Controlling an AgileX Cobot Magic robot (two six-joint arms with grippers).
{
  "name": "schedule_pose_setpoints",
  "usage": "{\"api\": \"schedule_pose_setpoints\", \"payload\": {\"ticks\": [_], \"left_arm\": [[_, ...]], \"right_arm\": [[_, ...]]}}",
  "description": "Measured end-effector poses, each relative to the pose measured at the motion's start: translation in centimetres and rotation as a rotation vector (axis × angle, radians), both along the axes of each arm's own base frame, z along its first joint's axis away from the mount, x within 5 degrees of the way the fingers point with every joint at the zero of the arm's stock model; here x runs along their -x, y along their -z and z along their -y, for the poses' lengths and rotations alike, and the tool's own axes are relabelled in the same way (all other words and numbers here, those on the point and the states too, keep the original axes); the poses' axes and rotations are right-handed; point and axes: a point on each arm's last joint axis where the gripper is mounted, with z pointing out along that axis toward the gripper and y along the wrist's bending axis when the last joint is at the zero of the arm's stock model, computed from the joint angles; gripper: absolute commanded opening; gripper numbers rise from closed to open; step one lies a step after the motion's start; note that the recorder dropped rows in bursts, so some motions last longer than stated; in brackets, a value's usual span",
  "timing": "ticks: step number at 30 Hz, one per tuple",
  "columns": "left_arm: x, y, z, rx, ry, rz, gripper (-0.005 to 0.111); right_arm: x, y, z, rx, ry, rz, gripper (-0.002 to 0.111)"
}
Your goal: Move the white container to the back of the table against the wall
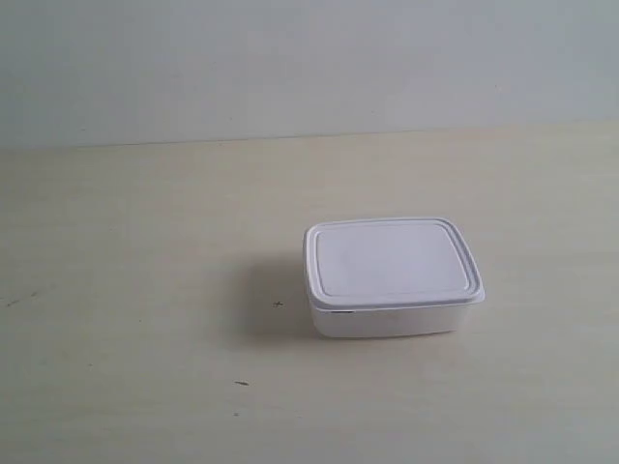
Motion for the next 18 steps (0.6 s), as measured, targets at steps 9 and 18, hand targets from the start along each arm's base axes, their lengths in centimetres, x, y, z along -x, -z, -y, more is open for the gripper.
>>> {"api": "schedule_pose_setpoints", "payload": {"ticks": [9, 18], "left_arm": [[0.1, -0.6, -0.3, 0.133, -0.041, 0.105, 0.0], [0.1, -0.7, -0.4, 0.47, -0.068, 0.233, 0.0]], "right_arm": [[-0.3, -1.7, 0.2, -0.079, 0.039, 0.196, 0.0], [-0.2, -3.3, 1.0, -0.67, 0.156, 0.405, 0.0]]}}
